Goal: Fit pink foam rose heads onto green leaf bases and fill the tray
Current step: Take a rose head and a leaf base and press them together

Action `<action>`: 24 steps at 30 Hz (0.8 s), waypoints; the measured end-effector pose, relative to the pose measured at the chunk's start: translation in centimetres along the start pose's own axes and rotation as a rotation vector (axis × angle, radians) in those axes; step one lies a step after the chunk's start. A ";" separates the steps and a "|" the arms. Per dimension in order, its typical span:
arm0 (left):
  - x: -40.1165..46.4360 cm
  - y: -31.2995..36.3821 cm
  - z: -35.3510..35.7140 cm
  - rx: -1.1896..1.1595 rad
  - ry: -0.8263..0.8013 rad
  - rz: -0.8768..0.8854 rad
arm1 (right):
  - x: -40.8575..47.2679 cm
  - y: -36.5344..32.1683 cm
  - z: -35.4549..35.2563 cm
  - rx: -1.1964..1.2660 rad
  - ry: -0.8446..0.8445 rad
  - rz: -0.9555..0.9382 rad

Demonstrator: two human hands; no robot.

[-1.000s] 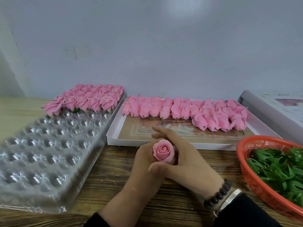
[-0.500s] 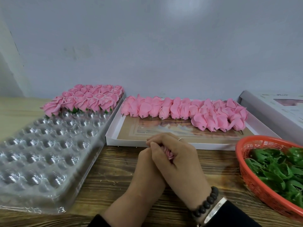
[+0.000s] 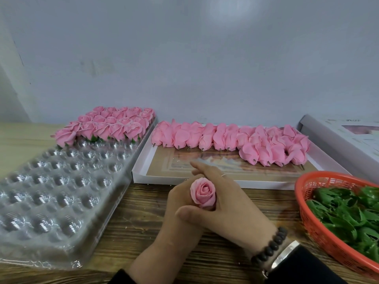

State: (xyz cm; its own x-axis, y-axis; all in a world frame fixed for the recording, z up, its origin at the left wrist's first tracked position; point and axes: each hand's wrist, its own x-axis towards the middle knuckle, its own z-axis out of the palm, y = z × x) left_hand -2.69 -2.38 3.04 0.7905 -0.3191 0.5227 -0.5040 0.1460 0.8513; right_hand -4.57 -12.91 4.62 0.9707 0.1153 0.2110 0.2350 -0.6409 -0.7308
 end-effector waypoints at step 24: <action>-0.2 0.2 0.7 -0.049 -0.024 -0.120 | -0.4 -0.5 0.8 0.198 0.193 -0.041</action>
State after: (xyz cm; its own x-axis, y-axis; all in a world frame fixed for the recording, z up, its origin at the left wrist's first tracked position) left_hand -3.24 -2.91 3.07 0.8355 -0.3590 0.4161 -0.3881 0.1506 0.9092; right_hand -5.05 -11.98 4.40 0.9370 -0.0214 0.3487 0.2973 -0.4754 -0.8280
